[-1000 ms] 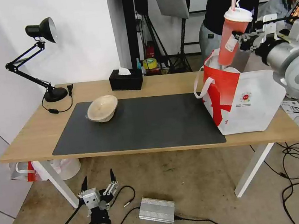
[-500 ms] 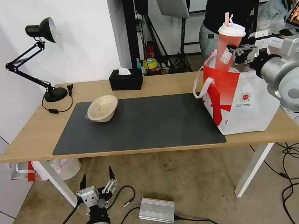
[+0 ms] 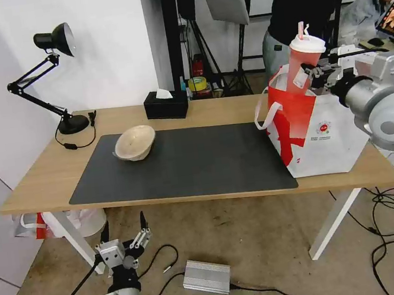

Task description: Pick up the trash from the table and place it into the takeout bag.

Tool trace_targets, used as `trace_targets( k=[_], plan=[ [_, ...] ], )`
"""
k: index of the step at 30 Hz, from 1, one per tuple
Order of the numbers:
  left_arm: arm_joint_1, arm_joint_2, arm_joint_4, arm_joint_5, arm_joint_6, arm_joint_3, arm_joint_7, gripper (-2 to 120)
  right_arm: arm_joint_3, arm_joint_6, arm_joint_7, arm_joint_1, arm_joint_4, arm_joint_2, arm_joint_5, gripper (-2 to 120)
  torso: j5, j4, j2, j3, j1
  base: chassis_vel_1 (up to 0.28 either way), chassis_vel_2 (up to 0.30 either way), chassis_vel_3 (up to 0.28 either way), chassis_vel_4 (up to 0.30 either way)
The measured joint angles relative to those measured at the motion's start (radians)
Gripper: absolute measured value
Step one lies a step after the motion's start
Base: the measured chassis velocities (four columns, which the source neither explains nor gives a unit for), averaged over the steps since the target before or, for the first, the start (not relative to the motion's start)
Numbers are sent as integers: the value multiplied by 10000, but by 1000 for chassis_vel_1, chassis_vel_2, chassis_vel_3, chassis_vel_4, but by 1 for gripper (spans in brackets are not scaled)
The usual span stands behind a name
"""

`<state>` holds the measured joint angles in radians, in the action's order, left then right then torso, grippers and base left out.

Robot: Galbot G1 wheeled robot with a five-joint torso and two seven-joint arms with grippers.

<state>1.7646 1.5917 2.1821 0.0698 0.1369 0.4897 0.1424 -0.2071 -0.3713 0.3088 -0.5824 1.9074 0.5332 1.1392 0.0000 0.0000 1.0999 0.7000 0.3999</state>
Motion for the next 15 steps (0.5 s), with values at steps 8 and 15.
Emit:
trace_targets(
  k=[8, 15],
  plan=[
    [11, -6, 58, 64, 4, 62, -81, 100, -31, 112, -131, 0, 34, -40, 70, 30, 0, 0, 1, 0, 0, 0, 0, 0, 0],
    [23, -29, 190, 149, 14, 112, -176, 100, -91, 135, -167, -19, 65, -122, 119, 57, 0, 0, 0, 0, 0, 0, 0, 0, 0]
  ],
)
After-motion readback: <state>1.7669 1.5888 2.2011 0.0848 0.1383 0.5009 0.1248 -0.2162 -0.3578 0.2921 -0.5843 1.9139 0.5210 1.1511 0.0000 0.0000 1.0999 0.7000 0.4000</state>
